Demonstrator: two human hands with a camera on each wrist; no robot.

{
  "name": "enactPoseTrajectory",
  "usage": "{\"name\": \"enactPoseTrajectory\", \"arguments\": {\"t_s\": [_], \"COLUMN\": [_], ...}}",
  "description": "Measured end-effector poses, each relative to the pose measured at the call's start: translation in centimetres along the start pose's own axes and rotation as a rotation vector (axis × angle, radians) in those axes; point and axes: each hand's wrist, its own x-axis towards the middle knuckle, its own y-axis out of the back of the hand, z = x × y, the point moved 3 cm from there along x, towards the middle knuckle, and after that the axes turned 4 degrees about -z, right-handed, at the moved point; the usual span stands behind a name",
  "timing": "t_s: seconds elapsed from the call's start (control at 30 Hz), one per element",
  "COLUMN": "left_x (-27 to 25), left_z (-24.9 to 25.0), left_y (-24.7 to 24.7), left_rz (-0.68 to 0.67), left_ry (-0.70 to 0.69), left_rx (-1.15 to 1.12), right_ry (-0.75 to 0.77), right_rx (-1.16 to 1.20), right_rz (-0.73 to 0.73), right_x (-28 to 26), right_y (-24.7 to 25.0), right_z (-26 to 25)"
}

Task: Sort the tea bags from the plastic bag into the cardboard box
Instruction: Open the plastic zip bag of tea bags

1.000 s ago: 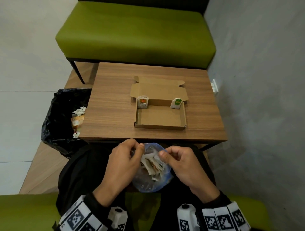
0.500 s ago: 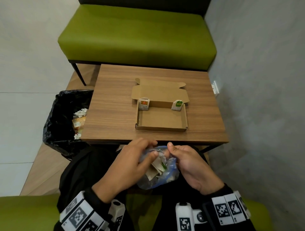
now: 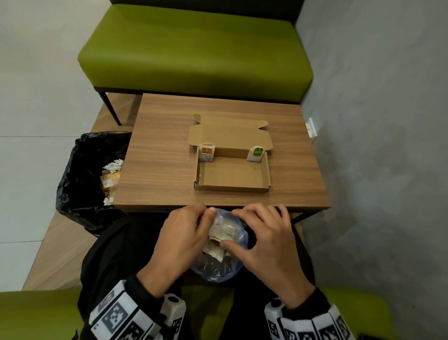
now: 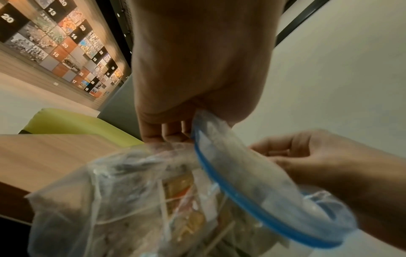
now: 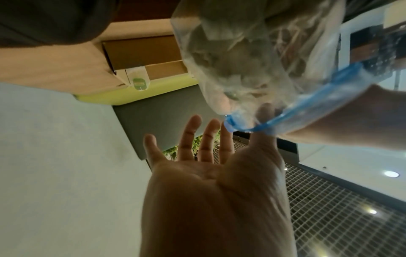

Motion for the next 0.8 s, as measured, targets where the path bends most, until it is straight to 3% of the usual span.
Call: {"name": "enactPoseTrajectory", "arguments": {"t_s": [0.17,0.37,0.57,0.67,0.8], "left_x": [0.0,-0.3,-0.5,-0.2,0.0], "left_z": [-0.2,-0.9,0.7,0.7,0.3], "left_y": [0.2,0.7,0.7,0.4,0.2], "left_rz": [-0.066,-0.100,-0.188,-0.139,0.008], "left_ry": [-0.012,-0.049,-0.256,-0.221,-0.091], "left_rx": [-0.045,-0.035,0.113,0.130,0.067], "right_ry": [-0.024,-0.176,-0.167,-0.143,-0.143], "right_rx": [-0.095,0.449,0.557,0.541,0.238], "right_rz": [-0.038,-0.191,-0.320,-0.261,-0.054], "right_x": [0.1,1.3,2.1,2.3,1.2], "right_y": [0.2,0.8,1.4,1.1,1.4], "right_z": [0.2,1.9,1.6,1.5,1.3]}}
